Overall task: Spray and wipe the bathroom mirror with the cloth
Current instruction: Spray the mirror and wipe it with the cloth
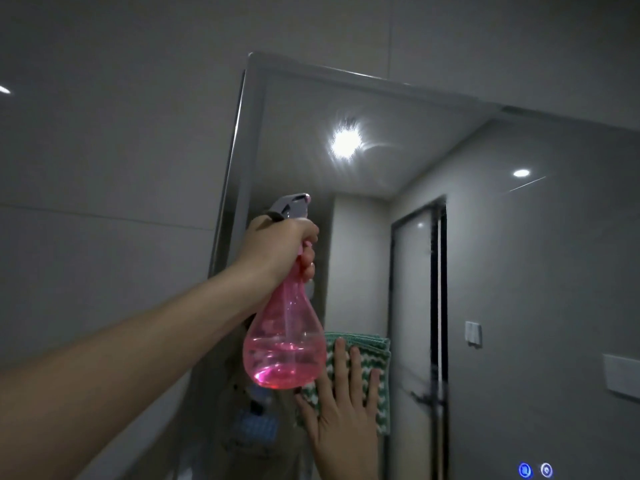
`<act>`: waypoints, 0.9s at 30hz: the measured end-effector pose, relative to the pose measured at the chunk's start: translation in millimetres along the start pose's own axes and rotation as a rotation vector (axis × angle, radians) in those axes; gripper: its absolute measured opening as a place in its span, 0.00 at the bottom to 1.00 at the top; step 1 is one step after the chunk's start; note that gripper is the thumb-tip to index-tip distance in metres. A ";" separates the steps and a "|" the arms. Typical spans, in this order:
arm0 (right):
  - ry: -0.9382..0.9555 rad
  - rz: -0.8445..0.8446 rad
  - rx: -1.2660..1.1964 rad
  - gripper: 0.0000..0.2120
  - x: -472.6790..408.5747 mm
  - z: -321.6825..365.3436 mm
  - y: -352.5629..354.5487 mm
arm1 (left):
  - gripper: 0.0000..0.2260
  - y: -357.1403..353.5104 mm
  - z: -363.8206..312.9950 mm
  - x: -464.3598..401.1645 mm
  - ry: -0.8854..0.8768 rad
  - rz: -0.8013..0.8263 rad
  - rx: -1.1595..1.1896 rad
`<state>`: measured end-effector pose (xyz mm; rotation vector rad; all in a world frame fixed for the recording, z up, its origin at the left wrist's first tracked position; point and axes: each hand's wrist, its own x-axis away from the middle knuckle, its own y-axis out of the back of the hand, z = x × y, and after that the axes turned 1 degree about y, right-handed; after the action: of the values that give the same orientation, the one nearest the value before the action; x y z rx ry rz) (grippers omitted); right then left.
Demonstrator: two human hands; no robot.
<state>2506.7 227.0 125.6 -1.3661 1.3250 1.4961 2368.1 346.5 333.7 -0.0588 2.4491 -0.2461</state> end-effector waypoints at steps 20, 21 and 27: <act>-0.009 -0.091 0.007 0.29 -3.0 -0.7 -3.3 | 0.04 6.3 -14.5 0.3 0.014 -0.053 -0.139; -0.008 -0.091 0.006 0.29 -3.6 -0.7 -2.7 | 0.05 7.8 -14.1 -0.2 0.009 -0.066 -0.136; 0.039 -0.084 0.012 0.29 -10.4 -3.1 -0.8 | 0.07 18.9 -24.8 -0.9 -0.070 -0.107 -0.146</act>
<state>2510.3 225.6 135.8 -1.4325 1.2821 1.4103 2353.6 369.2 349.4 -0.2577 2.3931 -0.1094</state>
